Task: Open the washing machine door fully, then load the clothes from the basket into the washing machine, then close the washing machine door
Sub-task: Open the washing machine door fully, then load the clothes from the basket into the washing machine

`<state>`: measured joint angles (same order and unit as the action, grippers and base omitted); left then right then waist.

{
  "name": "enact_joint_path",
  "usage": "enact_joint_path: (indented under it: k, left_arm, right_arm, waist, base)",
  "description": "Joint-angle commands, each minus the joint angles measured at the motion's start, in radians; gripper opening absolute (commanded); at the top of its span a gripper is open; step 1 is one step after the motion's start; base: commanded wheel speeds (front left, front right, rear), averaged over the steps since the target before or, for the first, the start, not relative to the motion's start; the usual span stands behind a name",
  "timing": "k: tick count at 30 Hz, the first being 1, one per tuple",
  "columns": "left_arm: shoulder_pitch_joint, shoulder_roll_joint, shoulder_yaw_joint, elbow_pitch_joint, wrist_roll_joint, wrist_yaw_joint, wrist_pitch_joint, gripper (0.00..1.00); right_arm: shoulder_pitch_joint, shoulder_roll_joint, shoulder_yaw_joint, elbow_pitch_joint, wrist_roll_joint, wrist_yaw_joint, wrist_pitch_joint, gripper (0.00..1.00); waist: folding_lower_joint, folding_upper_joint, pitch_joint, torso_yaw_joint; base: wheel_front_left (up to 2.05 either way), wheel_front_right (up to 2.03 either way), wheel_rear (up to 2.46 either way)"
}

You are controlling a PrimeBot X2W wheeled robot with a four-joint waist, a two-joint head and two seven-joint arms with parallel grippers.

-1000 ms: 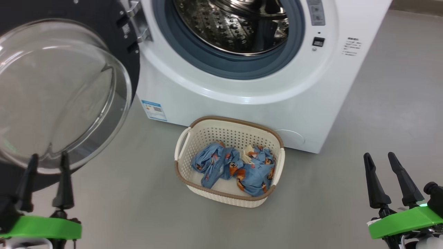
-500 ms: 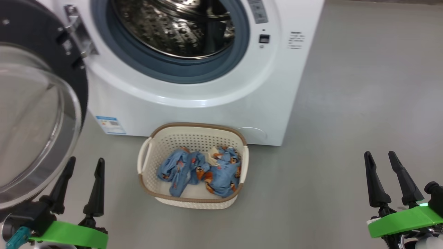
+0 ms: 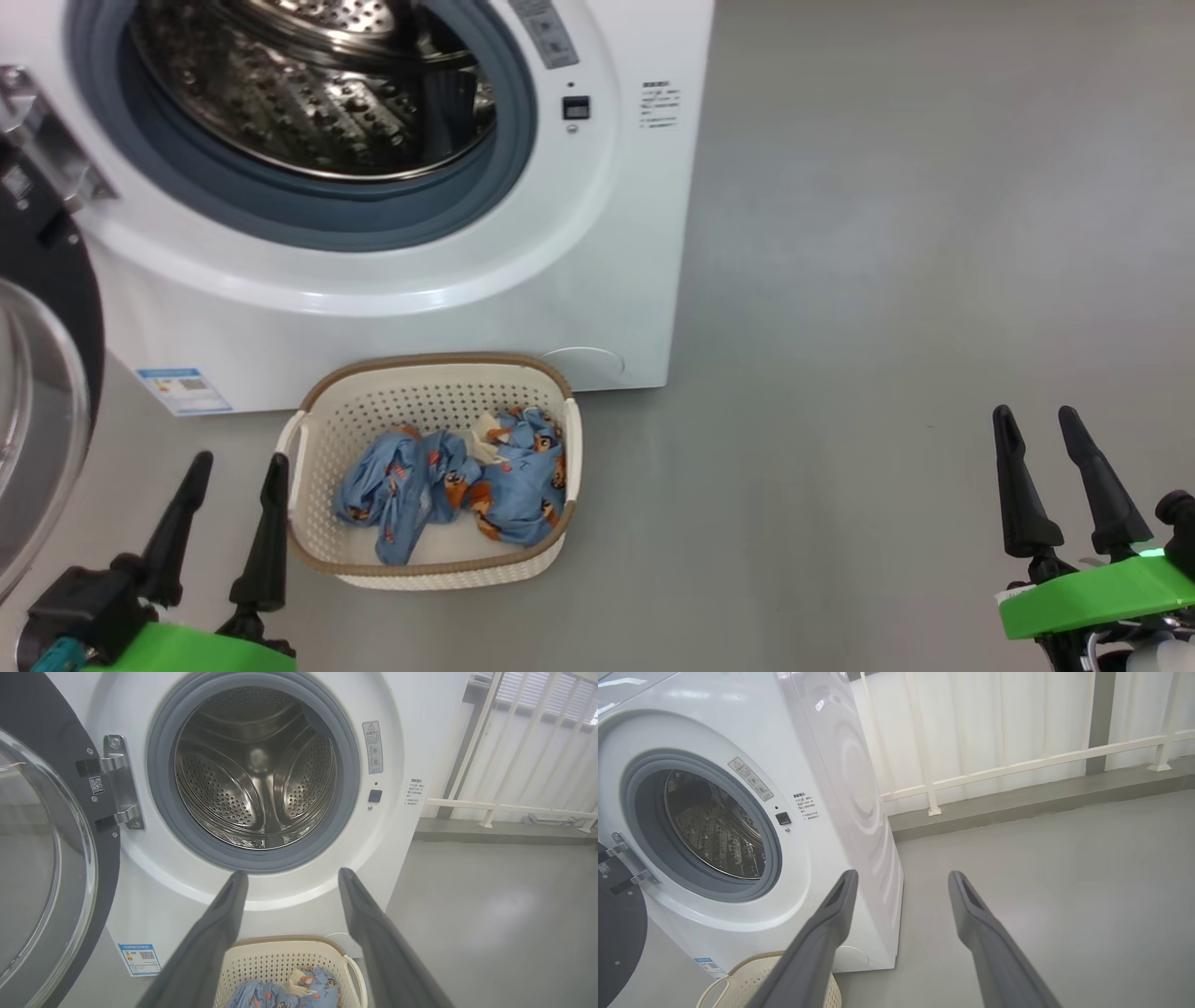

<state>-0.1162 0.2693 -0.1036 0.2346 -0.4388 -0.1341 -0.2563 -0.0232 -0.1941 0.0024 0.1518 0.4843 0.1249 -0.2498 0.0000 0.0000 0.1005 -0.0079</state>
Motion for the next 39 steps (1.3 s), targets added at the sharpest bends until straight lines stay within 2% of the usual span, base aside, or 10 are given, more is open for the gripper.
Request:
enact_joint_path:
  k: [1, 10, 28, 39]
  left_arm:
    - [-0.011, 0.026, 0.043, -0.028, -0.007, 0.003, -0.006, 1.0]
    - [0.007, 0.018, 0.052, -0.028, -0.011, 0.003, -0.006, 1.0]
    - [-0.001, 0.012, 0.046, -0.033, -0.024, 0.003, -0.006, 1.0]
    - [-0.011, 0.012, 0.023, -0.038, -0.042, 0.003, -0.006, 1.0]
  right_arm:
    - [0.011, -0.013, 0.018, -0.028, -0.006, 0.006, -0.012, 1.0]
    - [0.016, -0.004, 0.014, -0.026, -0.007, 0.006, -0.012, 1.0]
    - [0.011, 0.001, 0.005, -0.029, -0.009, 0.006, -0.012, 1.0]
    - [0.002, 0.0, 0.017, -0.03, -0.01, 0.006, -0.012, 1.0]
  waist:
    - [0.0, 0.0, -0.008, -0.022]
    - [0.0, 0.0, -0.017, -0.046]
    - [0.0, 0.0, -0.004, -0.029]
    - [0.0, 0.0, 0.01, -0.017]
  base:
    - [0.0, 0.0, 0.0]
    - [0.0, 0.0, 0.0]
    - [0.01, -0.01, 0.01]
    - [0.59, -1.14, 0.55]
